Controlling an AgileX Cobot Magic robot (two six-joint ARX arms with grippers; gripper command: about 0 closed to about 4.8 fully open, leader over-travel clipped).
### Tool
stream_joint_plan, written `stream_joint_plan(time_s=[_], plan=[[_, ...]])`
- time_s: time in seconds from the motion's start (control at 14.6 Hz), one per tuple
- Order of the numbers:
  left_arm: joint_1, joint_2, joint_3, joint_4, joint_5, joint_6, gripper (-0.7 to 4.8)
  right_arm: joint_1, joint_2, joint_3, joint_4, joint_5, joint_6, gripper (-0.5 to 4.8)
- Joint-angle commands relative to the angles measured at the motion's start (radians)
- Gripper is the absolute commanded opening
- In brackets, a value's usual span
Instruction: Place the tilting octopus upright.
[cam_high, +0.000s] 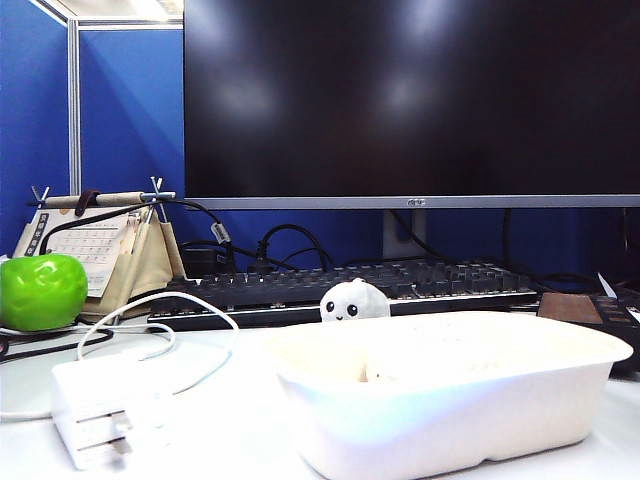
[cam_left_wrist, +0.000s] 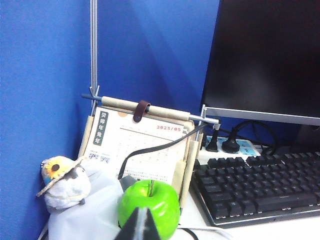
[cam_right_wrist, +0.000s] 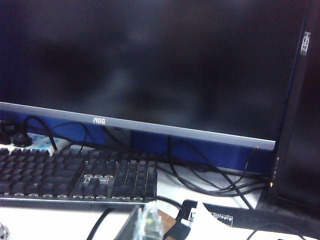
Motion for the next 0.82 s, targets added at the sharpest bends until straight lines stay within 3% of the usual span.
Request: stream_joint_plan(time_s=[0.07, 0.82], plan=[[0.0, 0.001, 0.001, 0.01, 0.004, -0.003, -0.05, 0.001, -0.002, -0.002, 0.016, 0.0, 0.004, -0.05], [0.0, 0.001, 0.001, 0.01, 0.004, -0.003, -0.05, 0.001, -0.002, -0.002, 0.015, -0.029, 0.004, -0.05]])
